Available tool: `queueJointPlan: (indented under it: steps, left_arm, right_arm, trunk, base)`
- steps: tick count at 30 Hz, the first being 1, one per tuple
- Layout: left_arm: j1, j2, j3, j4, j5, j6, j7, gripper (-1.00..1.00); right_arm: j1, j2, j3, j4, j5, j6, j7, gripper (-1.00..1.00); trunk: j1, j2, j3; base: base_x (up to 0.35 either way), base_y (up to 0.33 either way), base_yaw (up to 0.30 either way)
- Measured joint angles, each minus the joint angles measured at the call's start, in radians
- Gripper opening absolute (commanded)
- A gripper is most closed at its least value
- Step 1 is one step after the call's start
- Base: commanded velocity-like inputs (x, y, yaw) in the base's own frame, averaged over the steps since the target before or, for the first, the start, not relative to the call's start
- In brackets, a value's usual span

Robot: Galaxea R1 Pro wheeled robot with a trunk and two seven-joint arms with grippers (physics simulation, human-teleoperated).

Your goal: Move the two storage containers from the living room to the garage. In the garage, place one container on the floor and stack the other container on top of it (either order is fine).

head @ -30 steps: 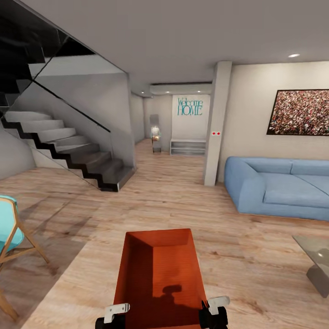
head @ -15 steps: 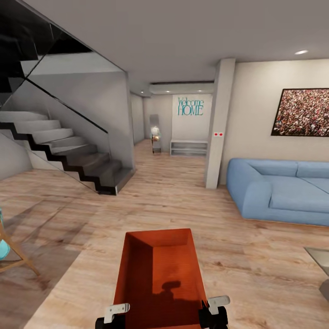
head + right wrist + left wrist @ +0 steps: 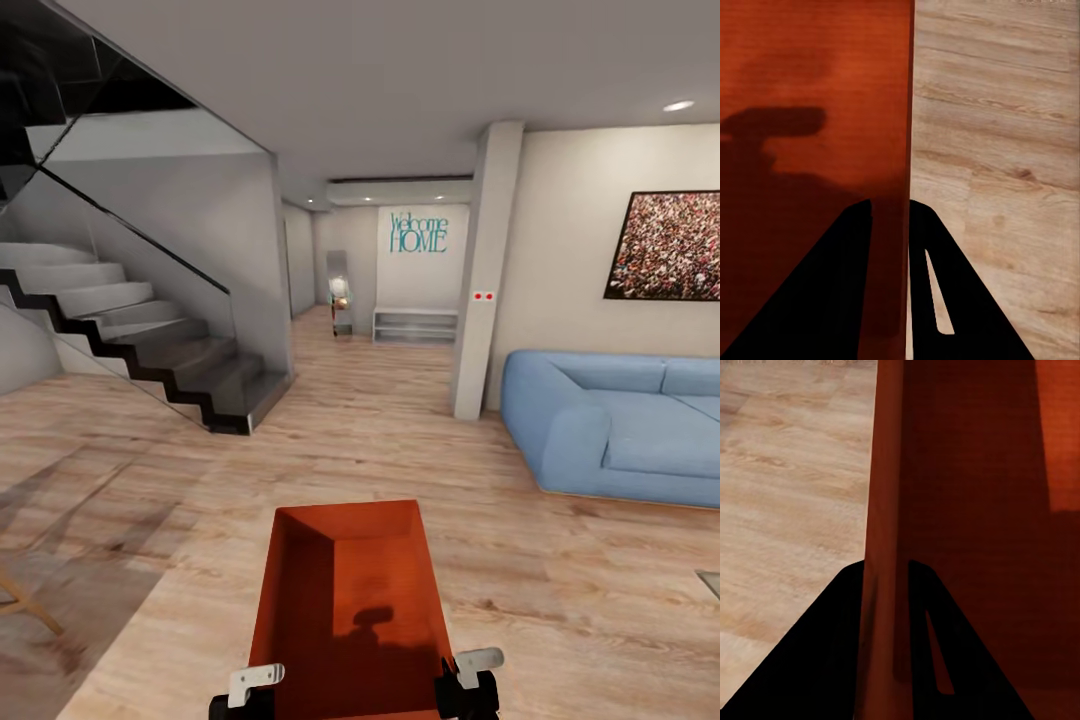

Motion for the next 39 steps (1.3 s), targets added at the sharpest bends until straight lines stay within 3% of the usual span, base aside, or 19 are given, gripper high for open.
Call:
queueJointPlan:
  steps: [39]
  left_arm:
    - [0.0, 0.0, 0.004, -0.001, -0.011, 0.002, -0.001, -1.0]
  right_arm:
    - [0.0, 0.0, -0.002, 0.0, 0.0, 0.0, 0.001, -1.0]
  trunk:
    - [0.0, 0.0, 0.0]
  base:
    - [0.337, 0.0, 0.0]
